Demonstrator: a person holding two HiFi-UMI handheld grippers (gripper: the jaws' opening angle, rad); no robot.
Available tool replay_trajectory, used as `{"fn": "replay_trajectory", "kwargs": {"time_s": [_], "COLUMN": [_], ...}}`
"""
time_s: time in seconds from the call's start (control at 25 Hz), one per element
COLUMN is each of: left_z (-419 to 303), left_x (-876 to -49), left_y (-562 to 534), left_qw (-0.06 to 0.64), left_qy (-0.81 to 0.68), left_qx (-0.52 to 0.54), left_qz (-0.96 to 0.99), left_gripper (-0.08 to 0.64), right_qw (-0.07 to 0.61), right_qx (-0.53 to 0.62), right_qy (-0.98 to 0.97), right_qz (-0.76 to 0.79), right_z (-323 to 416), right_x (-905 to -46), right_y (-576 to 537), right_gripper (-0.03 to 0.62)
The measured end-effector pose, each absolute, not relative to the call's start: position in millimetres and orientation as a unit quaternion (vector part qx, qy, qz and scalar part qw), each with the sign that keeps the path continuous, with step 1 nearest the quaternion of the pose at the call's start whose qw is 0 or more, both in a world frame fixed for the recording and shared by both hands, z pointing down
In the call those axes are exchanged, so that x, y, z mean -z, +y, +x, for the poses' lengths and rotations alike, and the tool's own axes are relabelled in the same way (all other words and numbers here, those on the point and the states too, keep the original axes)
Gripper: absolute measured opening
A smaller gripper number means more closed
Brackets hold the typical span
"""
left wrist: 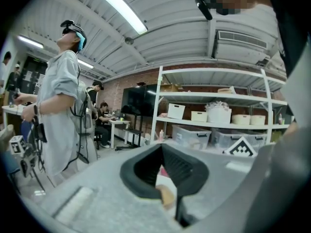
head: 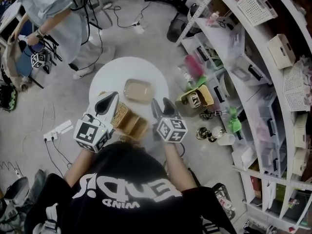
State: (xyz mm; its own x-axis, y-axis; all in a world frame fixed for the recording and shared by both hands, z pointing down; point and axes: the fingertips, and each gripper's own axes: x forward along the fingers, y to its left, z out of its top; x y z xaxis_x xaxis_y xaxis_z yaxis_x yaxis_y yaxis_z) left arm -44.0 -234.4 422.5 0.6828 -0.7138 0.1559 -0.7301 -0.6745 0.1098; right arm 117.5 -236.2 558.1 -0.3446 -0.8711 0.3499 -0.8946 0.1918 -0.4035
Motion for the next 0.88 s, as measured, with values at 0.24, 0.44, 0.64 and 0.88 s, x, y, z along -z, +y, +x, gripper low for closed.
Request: {"fn": "replay_trajectory", "kwargs": {"time_s": [0.24, 0.44, 0.64, 0.88], "left_z": [-50, -55, -59, -60], "left_x": [-433, -442, -449, -457], "left_y": [-241, -243, -250, -258], "left_qw": [0.087, 0.094, 0.098, 0.098], "left_qy": [-0.395, -0.399, -0.404, -0.403], "left_qx": [-0.058, -0.067, -0.079, -0.095], "left_qz": [0.913, 0.909, 0.906, 0.905], "left_gripper": [0.002, 0.002, 0.002, 0.002], "right_qw": [0.046, 0.070, 0.092, 0.096], "right_qx": [-0.326, -0.368, -0.397, -0.433], "right_qy": [-0.758, -0.748, -0.739, -0.721], "right_qz": [0.563, 0.549, 0.537, 0.532], "right_z": [114, 114, 112, 115], "right_x": [-611, -654, -691, -721], "right_y": [-258, -269, -283, -297], "right_gripper": [0.230, 0.236, 0.238, 0.247]}}
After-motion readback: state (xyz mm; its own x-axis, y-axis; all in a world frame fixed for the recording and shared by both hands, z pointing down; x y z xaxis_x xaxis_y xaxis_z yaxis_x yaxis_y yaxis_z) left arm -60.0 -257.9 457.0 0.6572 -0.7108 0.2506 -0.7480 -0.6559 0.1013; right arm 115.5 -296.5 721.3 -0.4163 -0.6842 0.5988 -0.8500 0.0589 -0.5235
